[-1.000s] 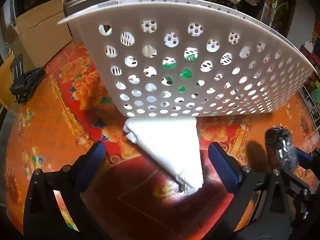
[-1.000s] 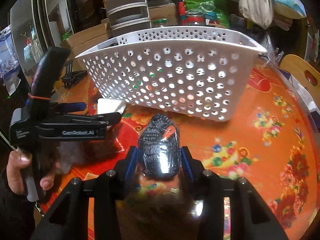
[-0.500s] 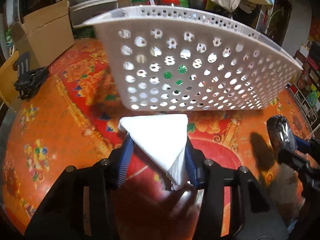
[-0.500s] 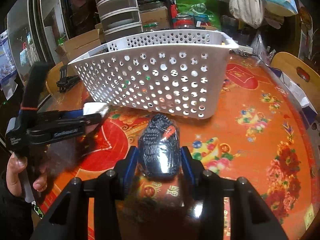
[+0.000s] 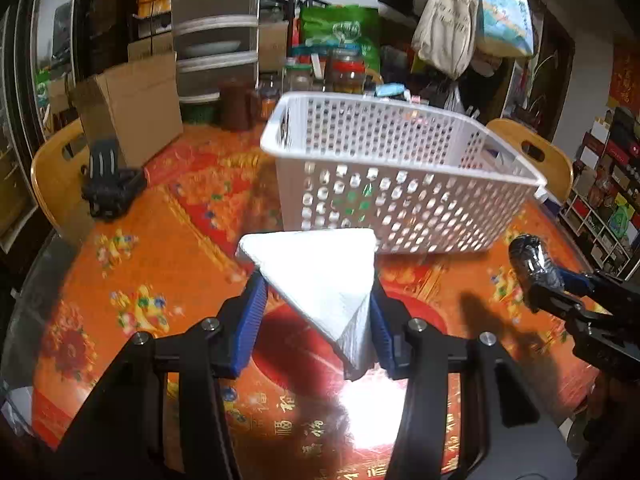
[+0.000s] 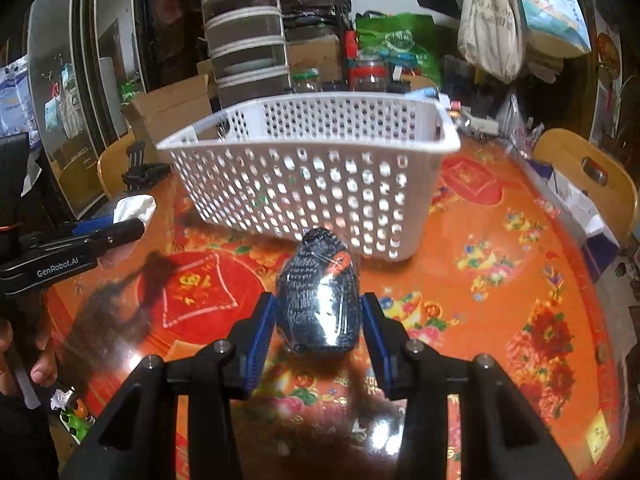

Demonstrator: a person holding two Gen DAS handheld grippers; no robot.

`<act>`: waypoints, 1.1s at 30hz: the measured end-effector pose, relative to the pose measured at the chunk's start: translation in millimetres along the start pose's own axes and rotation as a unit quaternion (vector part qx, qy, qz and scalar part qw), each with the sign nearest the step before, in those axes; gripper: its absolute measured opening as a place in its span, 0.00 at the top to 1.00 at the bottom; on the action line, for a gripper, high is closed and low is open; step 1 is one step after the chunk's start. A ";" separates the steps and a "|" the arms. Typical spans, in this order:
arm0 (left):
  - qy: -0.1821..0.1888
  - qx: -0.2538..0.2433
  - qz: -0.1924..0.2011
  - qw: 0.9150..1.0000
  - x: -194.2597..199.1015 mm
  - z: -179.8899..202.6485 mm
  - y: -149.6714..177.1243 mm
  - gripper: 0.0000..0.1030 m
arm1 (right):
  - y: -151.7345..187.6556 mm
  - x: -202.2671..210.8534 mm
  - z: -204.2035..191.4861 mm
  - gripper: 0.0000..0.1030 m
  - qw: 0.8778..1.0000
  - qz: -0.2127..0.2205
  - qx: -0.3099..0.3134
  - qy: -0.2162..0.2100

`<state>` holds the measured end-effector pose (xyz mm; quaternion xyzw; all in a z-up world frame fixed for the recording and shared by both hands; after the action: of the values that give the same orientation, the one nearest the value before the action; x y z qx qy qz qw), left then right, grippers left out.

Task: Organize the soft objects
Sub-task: 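Carry the white cloth with left tool while right tool carries the black bag into the basket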

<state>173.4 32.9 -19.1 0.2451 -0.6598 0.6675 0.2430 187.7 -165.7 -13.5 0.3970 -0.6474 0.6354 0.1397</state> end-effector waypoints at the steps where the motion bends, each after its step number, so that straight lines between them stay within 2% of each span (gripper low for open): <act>1: 0.000 -0.001 0.005 1.000 2.6 -0.7 -6.4 0.55 | -4.1 4.6 -2.2 0.58 1.000 0.005 0.002 -0.002; 9: 0.007 -0.006 0.031 0.999 29.4 4.4 -51.0 0.55 | -41.6 32.3 -8.2 0.58 0.999 0.040 0.014 -0.002; 17: 0.013 -0.021 0.030 0.999 18.4 12.7 -116.0 0.55 | -101.9 33.3 -8.0 0.58 0.998 0.049 0.028 0.005; 24: 0.029 -0.018 -0.002 0.999 -24.2 21.4 -165.4 0.55 | -148.8 -6.5 -1.5 0.58 0.999 0.028 0.026 0.025; 28: 0.033 -0.021 -0.035 0.999 -60.9 27.9 -181.8 0.55 | -158.6 -37.9 7.7 0.58 0.999 0.001 0.019 0.036; 33: 0.015 -0.036 -0.085 0.996 -118.8 34.3 -190.5 0.55 | -162.5 -81.8 21.0 0.58 0.998 -0.046 0.003 0.050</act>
<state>387.6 0.7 49.3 0.2815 -0.6564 0.6238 0.3175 359.6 -137.9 42.9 0.3942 -0.6187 0.6496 0.1995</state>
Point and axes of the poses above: each gripper's, at about its wrist camera, not at the fingertips, and x roughly against the way its jaws point, z to its right, y to its underside, the point moved 4 cm from there along -x, roughly the way its jaws point, and after that the axes turned 6 degrees about -x, right-handed, at the moved point
